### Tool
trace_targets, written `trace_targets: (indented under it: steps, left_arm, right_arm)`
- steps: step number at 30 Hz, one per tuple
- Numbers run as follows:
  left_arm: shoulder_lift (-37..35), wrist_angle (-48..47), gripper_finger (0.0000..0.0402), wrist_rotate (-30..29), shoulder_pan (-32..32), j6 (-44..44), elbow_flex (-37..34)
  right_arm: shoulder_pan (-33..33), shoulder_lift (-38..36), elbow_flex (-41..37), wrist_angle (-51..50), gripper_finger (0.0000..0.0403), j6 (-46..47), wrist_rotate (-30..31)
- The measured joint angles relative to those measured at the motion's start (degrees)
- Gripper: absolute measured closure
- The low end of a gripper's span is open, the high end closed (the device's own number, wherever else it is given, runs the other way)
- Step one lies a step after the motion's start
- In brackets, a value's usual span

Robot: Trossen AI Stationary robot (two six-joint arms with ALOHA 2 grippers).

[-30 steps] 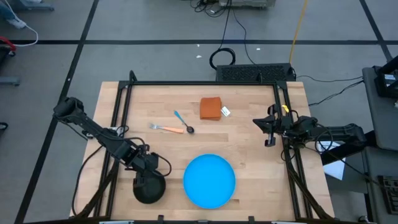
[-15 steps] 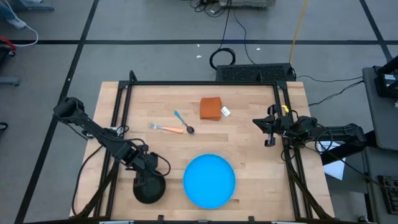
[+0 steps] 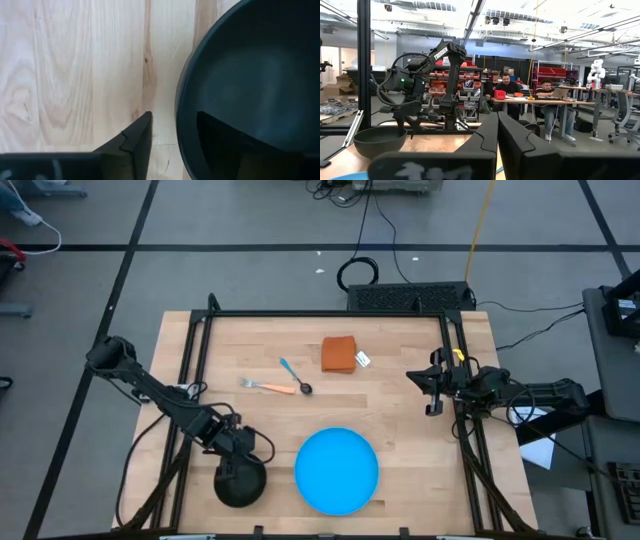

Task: Set table place
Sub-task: Put the black bowl on top of the blue plate

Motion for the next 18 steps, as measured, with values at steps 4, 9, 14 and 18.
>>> trace_targets:
  steps: [4, 9, 14, 18]
  left_arm:
    - [0.0, 0.15, 0.0301, -1.38, 0.04, 2.12, 0.0]
    - [0.0, 1.7, 0.038, -1.58, 0.11, 9.27, 0.0]
    - [0.0, 3.92, 0.0386, 0.48, 0.45, 14.81, 0.0]
    - [0.0, 5.61, 0.0394, 3.51, 2.44, 16.53, 0.0]
  right_arm:
    - [0.01, 0.0, -0.02, -0.02, 0.0403, -0.01, 0.0]
    - [-0.01, 0.0, 0.0, 0.0, 0.0403, -0.06, 0.0]
    - [-0.01, 0.0, 0.0, 0.0, 0.0403, -0.06, 0.02]
    - [0.0, 0.0, -0.01, -0.02, 0.0403, -0.06, 0.02]
